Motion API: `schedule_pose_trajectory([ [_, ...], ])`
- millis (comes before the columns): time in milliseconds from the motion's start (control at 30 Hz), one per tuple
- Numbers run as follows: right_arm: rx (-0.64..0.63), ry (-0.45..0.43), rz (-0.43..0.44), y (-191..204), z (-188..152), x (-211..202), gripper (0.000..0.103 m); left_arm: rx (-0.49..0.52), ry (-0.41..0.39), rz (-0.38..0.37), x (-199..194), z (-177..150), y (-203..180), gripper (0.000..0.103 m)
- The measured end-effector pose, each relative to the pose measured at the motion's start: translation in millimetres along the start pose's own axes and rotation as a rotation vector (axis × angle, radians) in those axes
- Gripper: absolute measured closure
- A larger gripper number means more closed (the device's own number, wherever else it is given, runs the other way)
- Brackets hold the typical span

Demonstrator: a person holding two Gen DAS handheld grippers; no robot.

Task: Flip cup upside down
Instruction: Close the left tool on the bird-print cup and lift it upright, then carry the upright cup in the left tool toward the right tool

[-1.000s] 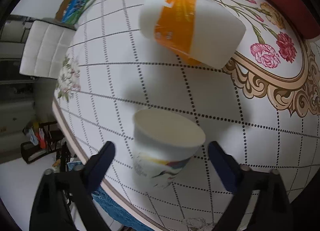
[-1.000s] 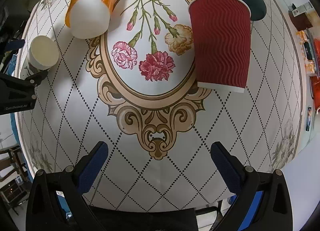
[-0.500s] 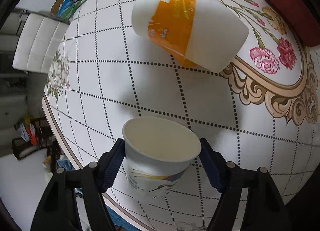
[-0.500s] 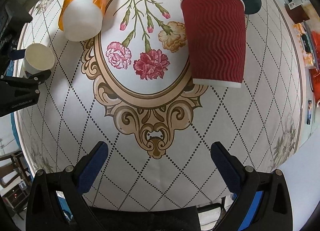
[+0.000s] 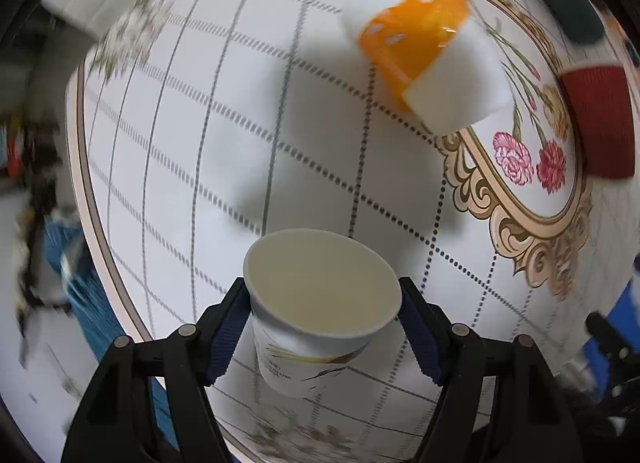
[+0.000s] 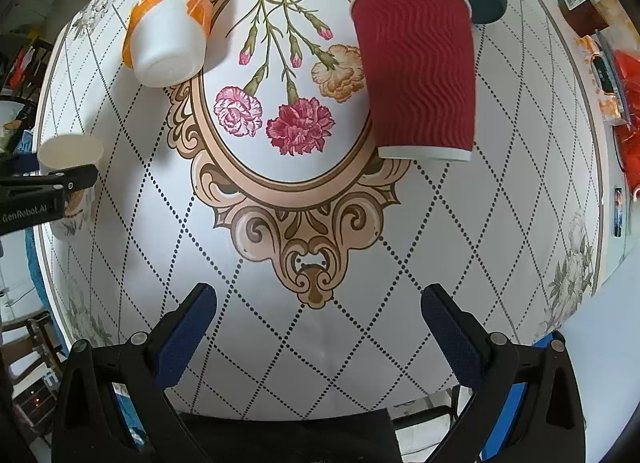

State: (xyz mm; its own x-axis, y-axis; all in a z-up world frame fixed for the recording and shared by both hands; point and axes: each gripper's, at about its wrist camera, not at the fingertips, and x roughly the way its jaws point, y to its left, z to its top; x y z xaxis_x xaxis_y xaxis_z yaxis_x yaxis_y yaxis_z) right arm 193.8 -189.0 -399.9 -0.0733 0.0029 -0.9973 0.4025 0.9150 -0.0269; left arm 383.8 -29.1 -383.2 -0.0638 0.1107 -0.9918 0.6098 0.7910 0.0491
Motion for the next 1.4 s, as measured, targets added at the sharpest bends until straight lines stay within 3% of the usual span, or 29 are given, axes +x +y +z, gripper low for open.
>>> schedule_pose_trajectory([
  [267, -0.002, -0.013, 0.01, -3, -15, -10, 0.0, -0.216, 0.067, -0.14, 5, -23, 38, 0.033],
  [433, -0.005, -0.019, 0.017, -11, -28, -14, 0.0, -0.29, 0.076, -0.196, 6, -47, 34, 0.033],
  [500, -0.007, -0.014, 0.017, -11, -29, -13, 0.0, -0.286, 0.059, -0.188, 6, -55, 26, 0.032],
  [600, -0.022, -0.01, 0.02, -15, -35, -14, 0.0, -0.24, 0.025, -0.104, 3, -53, -1, 0.032],
  [800, -0.042, -0.022, 0.02, -23, -41, -19, 0.0, -0.157, 0.045, -0.033, 24, -62, -24, 0.03],
  [1200, -0.023, -0.045, 0.016, -40, -45, -28, 0.0, -0.044, 0.105, -0.009, 63, -90, -43, 0.03],
  [1300, -0.012, -0.043, 0.014, -41, -48, -26, 0.0, -0.014, 0.102, 0.039, 64, -100, -49, 0.04],
  [1400, -0.01, -0.043, 0.012, -38, -50, -25, 0.0, -0.026, 0.103, 0.038, 64, -107, -50, 0.041],
])
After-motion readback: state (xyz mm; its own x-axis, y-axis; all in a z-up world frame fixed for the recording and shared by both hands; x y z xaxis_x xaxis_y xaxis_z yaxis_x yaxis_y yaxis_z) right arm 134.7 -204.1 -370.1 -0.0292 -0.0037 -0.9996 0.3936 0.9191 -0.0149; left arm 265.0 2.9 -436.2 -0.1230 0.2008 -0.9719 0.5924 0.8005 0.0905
